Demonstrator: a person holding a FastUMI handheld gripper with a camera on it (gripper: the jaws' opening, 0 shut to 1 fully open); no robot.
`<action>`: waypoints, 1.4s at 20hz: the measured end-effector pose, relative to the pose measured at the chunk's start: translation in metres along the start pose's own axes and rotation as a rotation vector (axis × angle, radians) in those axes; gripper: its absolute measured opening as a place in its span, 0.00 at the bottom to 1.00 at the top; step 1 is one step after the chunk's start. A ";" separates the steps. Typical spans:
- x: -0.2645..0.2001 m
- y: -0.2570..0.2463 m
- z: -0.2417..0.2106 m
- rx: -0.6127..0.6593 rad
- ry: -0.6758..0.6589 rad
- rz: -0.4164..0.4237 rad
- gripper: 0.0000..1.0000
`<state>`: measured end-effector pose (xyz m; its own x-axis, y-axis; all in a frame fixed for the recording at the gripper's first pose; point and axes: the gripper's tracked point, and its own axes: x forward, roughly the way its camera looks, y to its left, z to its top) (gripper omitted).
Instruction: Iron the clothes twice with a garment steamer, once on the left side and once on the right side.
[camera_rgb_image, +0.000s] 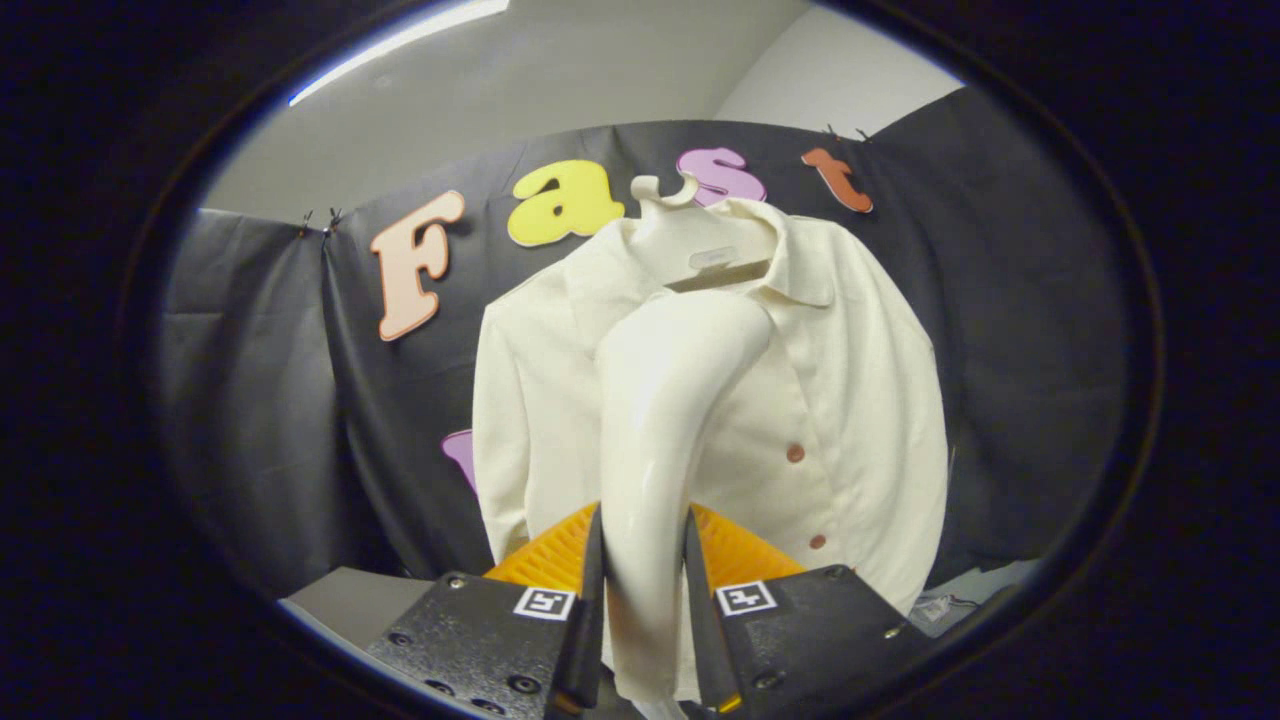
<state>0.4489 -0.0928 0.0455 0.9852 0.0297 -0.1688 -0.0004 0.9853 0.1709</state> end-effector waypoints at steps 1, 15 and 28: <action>-0.002 -0.002 -0.001 -0.012 0.004 0.003 0.37; -0.011 -0.019 -0.093 -0.037 0.157 0.042 0.37; -0.013 -0.049 -0.206 0.010 0.295 0.048 0.37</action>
<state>0.4011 -0.1066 -0.1611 0.8915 0.1251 -0.4353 -0.0424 0.9799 0.1949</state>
